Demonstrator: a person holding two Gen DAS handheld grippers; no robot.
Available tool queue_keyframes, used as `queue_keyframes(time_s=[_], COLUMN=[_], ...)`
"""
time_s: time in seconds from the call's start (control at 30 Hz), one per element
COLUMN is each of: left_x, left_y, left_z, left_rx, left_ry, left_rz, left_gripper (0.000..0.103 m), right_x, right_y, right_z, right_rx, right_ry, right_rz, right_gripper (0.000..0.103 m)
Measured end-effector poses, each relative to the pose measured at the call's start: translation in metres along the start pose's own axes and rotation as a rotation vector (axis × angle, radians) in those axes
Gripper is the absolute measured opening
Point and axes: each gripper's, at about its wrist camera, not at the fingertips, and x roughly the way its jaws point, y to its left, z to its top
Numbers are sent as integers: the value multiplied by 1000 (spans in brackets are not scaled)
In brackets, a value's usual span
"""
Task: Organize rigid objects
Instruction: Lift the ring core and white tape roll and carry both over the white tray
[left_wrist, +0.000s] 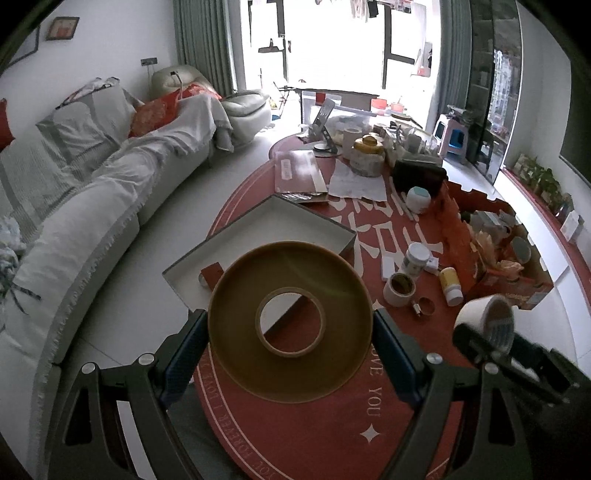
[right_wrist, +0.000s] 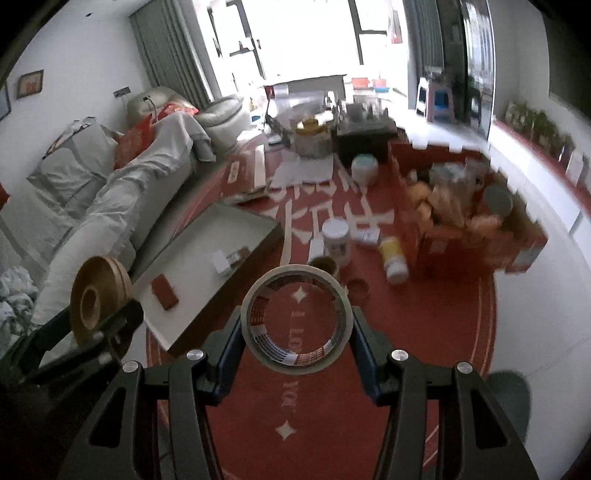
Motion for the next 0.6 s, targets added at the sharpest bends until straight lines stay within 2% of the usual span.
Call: queue_keyframes(time_s=[0.43,0.6], left_x=[1,-14], left_y=[1,0], left_z=[-1,13], left_rx=[8,-5], left_ry=[8,-43], left_rz=[-3,-10], left_gripper=[88,88], right_x=[17,12], right_y=[-12,-17], right_z=[-8,-1], right_rx=[26,43], right_ry=[63,37], right_rz=[-18,-21], right_gripper=[55,55])
